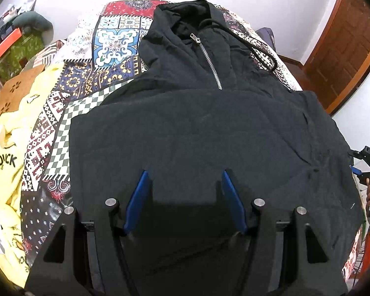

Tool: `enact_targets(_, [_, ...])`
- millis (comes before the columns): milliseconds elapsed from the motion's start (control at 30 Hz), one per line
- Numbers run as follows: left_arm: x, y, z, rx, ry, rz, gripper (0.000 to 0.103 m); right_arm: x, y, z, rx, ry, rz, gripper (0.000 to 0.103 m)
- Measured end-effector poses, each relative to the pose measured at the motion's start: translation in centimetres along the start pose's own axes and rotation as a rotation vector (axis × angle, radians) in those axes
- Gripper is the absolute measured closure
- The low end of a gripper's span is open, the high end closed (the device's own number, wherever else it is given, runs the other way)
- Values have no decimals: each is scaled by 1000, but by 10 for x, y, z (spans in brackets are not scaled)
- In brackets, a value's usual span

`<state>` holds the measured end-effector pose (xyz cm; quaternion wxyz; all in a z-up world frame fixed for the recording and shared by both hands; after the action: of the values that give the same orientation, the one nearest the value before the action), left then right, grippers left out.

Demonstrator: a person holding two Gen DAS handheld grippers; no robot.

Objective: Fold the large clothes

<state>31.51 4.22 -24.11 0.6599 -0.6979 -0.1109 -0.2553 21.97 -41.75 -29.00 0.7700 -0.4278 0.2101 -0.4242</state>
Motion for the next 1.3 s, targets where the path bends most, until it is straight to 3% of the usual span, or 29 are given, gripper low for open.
enact_targets(167, [-5,-3,0,0,-6,-3,42,19,19,10,-40,15,-48,32])
enact_targets(267, [-9,-5,2,7,-5,-2,42,28,23,17,-88,3,-117,38])
enact_targets(467, [-17,-10,10,35,-1,0,42,27,2,43,-158,-111,-234,86])
enact_targets(567, [-21,-13,14,43,-3,-3,42,26,-14,59,-121,-131,-266,92])
enact_targets(667, [-23,-17,18,46,-10,-9,42,16,-40,90,-29,-186,-306,94])
enact_targets(800, [-26,-24,20,43,-19,-21,42,-20,-80,154,97,-370,-355,94])
enact_targets(933, [-29,-32,20,41,-21,-33,42,-71,-100,208,193,-555,-353,94])
enact_targets(1067, [-31,-41,21,50,-12,-41,42,-127,-86,242,246,-698,-273,94])
enact_targets(1167, [-35,-49,22,52,-13,-51,42,-160,-58,248,239,-754,-185,94])
enact_targets(1300, [-41,-56,25,54,-15,-55,42,-200,-6,237,149,-829,-48,94])
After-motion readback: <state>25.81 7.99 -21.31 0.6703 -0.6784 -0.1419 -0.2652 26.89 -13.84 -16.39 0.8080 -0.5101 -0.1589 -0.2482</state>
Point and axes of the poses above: each gripper's, at about its wrist camera, not at the fingertips, and y roughly the way its jaws point, z to its left, x to its top, the point moved 5 cm from there along y, roughly the way its jaws point, and after that the axes turned 13 degrees about y, right-handed, at the moved point
